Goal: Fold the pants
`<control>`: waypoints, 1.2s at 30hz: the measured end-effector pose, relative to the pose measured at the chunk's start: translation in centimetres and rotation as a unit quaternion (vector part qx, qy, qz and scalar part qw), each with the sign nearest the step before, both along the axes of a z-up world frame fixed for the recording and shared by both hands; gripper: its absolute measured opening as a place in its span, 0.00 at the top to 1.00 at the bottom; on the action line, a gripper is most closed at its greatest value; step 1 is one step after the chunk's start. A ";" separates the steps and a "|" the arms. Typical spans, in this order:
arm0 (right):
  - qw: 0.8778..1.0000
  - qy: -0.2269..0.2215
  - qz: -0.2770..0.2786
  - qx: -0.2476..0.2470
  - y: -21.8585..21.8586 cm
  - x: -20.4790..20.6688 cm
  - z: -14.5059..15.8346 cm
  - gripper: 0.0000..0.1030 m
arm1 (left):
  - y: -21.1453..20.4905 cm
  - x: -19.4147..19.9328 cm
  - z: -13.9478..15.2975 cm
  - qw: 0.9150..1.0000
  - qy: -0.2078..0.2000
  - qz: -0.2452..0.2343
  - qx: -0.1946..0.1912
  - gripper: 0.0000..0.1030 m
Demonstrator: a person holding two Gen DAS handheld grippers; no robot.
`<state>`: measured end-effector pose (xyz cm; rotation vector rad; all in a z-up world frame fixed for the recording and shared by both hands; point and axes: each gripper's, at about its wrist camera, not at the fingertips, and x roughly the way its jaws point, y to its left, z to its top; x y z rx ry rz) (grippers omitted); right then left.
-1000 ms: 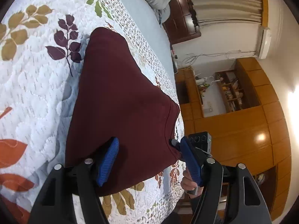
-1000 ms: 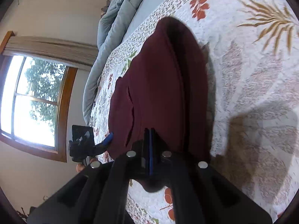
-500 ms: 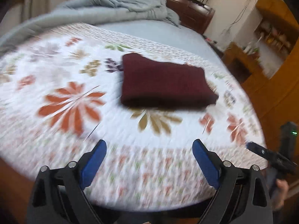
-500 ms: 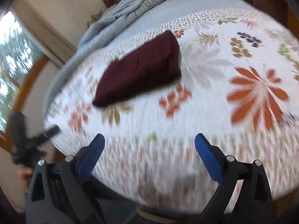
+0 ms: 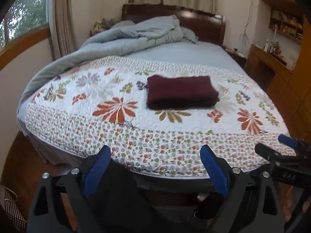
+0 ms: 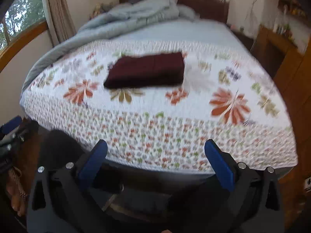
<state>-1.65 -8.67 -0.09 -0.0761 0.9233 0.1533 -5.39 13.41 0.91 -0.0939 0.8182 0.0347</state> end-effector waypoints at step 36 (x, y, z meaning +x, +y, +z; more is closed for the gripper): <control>0.998 -0.068 -0.003 -0.006 0.5 -1.9 4.0 0.03 | -0.8 1.1 1.8 0.999 -0.014 -0.015 -0.025 0.05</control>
